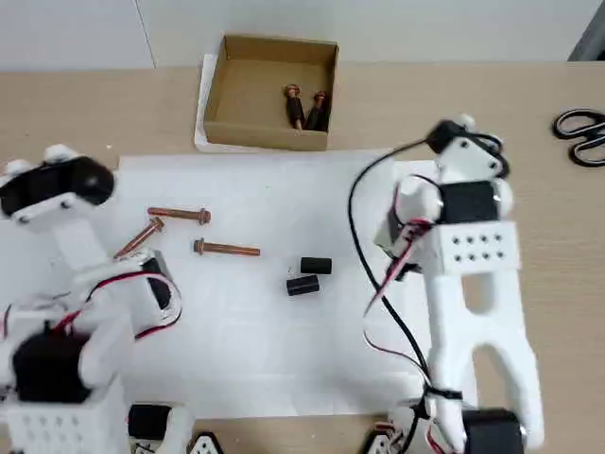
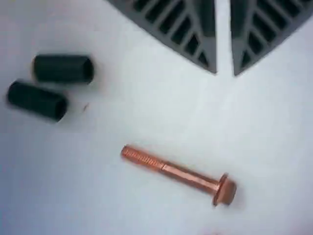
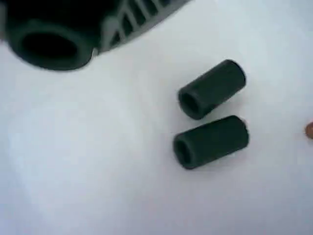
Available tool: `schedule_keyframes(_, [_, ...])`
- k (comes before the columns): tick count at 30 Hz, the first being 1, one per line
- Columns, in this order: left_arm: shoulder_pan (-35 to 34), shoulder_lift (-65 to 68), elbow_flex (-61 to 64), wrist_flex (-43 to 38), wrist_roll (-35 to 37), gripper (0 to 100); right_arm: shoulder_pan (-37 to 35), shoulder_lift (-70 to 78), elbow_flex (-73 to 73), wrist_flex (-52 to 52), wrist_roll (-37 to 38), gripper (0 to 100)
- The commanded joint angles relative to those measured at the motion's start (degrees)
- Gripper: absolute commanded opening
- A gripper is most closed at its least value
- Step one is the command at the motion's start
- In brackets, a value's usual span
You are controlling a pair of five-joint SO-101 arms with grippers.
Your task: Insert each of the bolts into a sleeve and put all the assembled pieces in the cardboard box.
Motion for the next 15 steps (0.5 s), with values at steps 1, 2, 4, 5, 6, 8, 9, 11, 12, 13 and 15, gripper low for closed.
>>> schedule_keyframes(1, [-0.3, 3.3, -2.2, 0.4, -1.8, 1, 4.3, -5.8, 3.2, 0.5, 2.3, 0.2])
schedule_keyframes(2, [-0.3, 4.4, -2.2, 0.4, -2.0, 1, 5.6, -6.7, 4.4, 0.5, 3.1, 0.2])
schedule_keyframes(4, [-0.5, 6.9, -2.2, 0.4, -2.1, 1, 8.3, -8.2, 6.9, 0.4, 4.6, 0.2])
schedule_keyframes(5, [-1.6, 8.5, -2.2, 0.4, -2.1, 1, 9.5, -8.7, 8.2, 0.4, 5.2, 0.2])
schedule_keyframes(6, [-2.8, 10.2, -2.2, 0.4, -2.1, 1, 10.7, -9.2, 9.5, 0.4, 5.7, 0.2])
schedule_keyframes(8, [-5.9, 14.5, -2.2, 0.4, -2.1, 1, 12.4, -9.9, 11.9, 0.4, 6.6, 0.2])
schedule_keyframes(9, [-7.6, 17.0, -2.2, 0.4, -2.5, 1, 13.0, -10.2, 12.8, 0.4, 7.0, 0.2])
schedule_keyframes(11, [-10.5, 22.0, -3.0, 0.4, -5.7, 1, 13.7, -10.2, 14.2, 0.4, 7.7, 0.2])
schedule_keyframes(12, [-11.8, 24.7, -4.1, 0.6, -8.5, 1, 13.8, -10.2, 14.8, 0.4, 7.7, 0.2])
schedule_keyframes(13, [-12.8, 27.3, -5.5, 0.7, -12.0, 1, 13.9, -10.2, 15.2, 0.4, 7.7, 0.2])
schedule_keyframes(15, [-15.0, 32.3, -9.3, 2.4, -19.4, 1, 13.8, -10.2, 15.7, 0.3, 7.7, 0.2])
